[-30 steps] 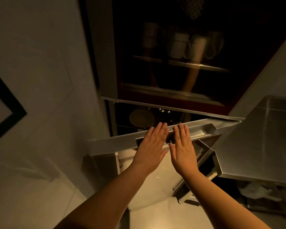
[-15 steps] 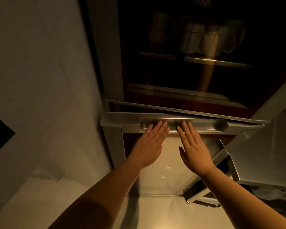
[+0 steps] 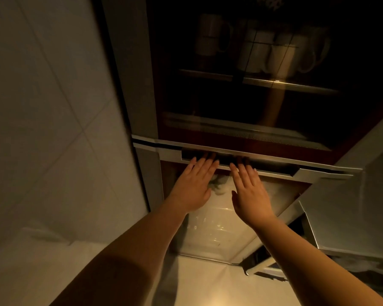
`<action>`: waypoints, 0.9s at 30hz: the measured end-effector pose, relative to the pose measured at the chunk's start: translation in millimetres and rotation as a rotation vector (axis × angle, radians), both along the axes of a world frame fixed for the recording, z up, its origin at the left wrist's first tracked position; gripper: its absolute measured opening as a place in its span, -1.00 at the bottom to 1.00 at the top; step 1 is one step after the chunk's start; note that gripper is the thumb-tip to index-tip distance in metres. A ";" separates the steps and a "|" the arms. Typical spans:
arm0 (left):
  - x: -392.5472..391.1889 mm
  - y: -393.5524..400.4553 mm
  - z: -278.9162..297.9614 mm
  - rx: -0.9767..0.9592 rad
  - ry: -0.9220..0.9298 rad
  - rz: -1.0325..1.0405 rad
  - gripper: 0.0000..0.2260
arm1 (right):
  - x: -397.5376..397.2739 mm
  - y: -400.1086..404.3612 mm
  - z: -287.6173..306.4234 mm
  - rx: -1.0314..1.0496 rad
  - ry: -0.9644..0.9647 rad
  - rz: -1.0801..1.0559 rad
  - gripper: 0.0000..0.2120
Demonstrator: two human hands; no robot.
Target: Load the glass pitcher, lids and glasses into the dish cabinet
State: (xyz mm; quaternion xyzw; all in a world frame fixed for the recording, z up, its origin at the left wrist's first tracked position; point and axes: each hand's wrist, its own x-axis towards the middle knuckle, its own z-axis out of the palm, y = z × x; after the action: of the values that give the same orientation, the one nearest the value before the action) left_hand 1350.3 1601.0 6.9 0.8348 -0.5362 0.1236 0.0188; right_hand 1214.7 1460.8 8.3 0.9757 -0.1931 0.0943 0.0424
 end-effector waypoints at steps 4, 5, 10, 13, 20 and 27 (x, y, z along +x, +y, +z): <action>-0.6 0.6 -0.3 0.038 -0.018 0.004 -0.30 | -2.1 -0.8 1.8 0.000 -0.007 0.018 -0.21; -1.3 0.4 0.1 0.047 -0.022 0.011 -0.29 | -2.8 -0.6 3.0 0.001 -0.008 0.024 -0.22; -10.3 -3.5 4.1 0.115 -0.087 0.094 -0.25 | -4.6 -0.6 8.6 0.004 0.003 0.076 -0.24; -26.6 -9.7 8.4 0.081 0.026 0.198 -0.27 | -4.6 -5.4 13.8 -0.021 0.038 0.108 -0.24; -83.7 -3.5 20.4 0.077 0.200 0.502 -0.33 | -11.4 -16.9 20.9 -0.018 0.079 0.274 -0.19; -186.3 9.9 60.4 -0.063 0.173 0.898 -0.38 | -53.3 -9.9 57.6 -0.010 -0.001 0.771 -0.35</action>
State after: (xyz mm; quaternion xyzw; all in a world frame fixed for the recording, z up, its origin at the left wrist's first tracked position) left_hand 1164.1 1610.9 67.3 0.9908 -0.1135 0.0655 0.0334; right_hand 1161.4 1450.9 65.9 0.9765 0.1884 0.1047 0.0086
